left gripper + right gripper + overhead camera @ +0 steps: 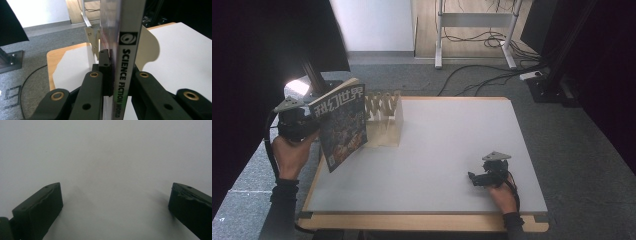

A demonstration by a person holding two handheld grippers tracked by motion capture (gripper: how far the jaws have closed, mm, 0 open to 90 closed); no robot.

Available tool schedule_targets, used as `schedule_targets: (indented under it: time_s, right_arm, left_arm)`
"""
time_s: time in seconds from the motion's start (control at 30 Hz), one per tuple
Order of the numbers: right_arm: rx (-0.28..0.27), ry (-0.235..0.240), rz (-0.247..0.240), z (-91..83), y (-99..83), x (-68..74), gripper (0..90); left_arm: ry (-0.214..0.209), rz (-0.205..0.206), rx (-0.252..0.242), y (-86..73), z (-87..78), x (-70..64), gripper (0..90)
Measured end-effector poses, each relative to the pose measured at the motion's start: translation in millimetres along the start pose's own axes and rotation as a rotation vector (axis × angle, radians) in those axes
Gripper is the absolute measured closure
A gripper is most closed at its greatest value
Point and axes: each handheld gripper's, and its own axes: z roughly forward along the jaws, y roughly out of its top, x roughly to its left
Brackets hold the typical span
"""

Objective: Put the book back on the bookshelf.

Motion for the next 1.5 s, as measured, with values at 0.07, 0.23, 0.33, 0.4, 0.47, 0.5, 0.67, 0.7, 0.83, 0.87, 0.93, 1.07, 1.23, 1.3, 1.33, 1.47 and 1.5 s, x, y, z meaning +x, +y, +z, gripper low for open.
schedule_targets:
  time_s: [0.07,0.23,0.33,0.4,0.47,0.5,0.67,0.7,0.83,0.87,0.93,1.07,1.23,1.3,1.33,1.47,1.5]
  right_arm:
    - [0.000,0.000,0.000,0.0,0.0,0.0,0.0]
    - [0.001,0.001,0.000,0.0,0.0,0.0,0.0]
    - [0.002,0.002,-0.001,-0.1,0.0,-0.1,0.0]
    - [0.002,0.002,0.000,-0.1,0.0,-0.1,0.0]
    - [0.002,0.002,0.000,-0.1,0.0,-0.1,0.0]
    - [0.002,0.002,-0.001,-0.1,0.1,-0.2,0.0]
    - [0.001,0.002,0.001,0.0,0.0,-0.1,0.0]
    - [0.000,0.002,0.000,0.0,0.0,-0.2,0.0]
    - [0.000,0.001,0.000,0.0,0.0,-0.2,0.0]
    - [-0.001,0.001,-0.001,0.1,0.0,-0.2,0.0]
    - [-0.001,0.001,0.000,0.1,0.0,-0.2,0.0]
    - [0.000,0.003,-0.002,0.0,0.0,-0.3,0.0]
    - [0.001,0.002,-0.002,0.0,0.0,-0.3,0.0]
    - [0.001,0.003,-0.002,-0.1,0.0,-0.3,0.0]
    - [0.001,0.002,-0.002,0.0,0.0,-0.2,0.0]
    - [0.001,0.003,-0.002,0.0,0.1,-0.3,0.0]
    - [0.001,0.002,-0.002,0.0,0.0,-0.2,0.0]
  left_arm:
    - [0.003,-0.007,0.003,1.6,6.8,1.6,82.7]
    - [0.009,-0.016,0.008,5.5,21.8,1.7,82.7]
    - [0.003,-0.017,0.008,9.0,31.1,-1.4,82.6]
    - [-0.002,-0.014,0.006,11.4,36.1,-4.1,82.6]
    - [-0.006,-0.011,0.002,13.7,40.5,-6.7,82.6]
    - [-0.011,-0.012,-0.001,15.0,42.8,-8.1,82.6]
    - [-0.022,-0.007,-0.018,21.3,56.1,-13.9,82.6]
    - [-0.021,-0.006,-0.023,22.4,59.3,-13.9,82.6]
    - [0.005,-0.009,-0.048,24.4,73.0,-11.2,82.6]
    - [0.008,-0.011,-0.059,23.6,76.2,-10.2,82.6]
    - [0.005,-0.011,-0.078,19.7,82.8,-7.9,82.6]
    - [-0.021,-0.021,-0.067,11.0,88.8,-3.7,82.3]
    - [-0.023,0.004,0.077,15.9,78.7,-2.8,81.3]
    - [-0.031,0.009,0.135,17.7,74.3,-3.0,80.7]
    - [-0.033,0.011,0.166,17.7,72.8,-3.1,80.6]
    - [-0.043,0.005,0.243,14.3,71.1,-2.8,80.6]
    - [-0.031,0.006,0.228,13.1,71.0,-3.2,81.1]
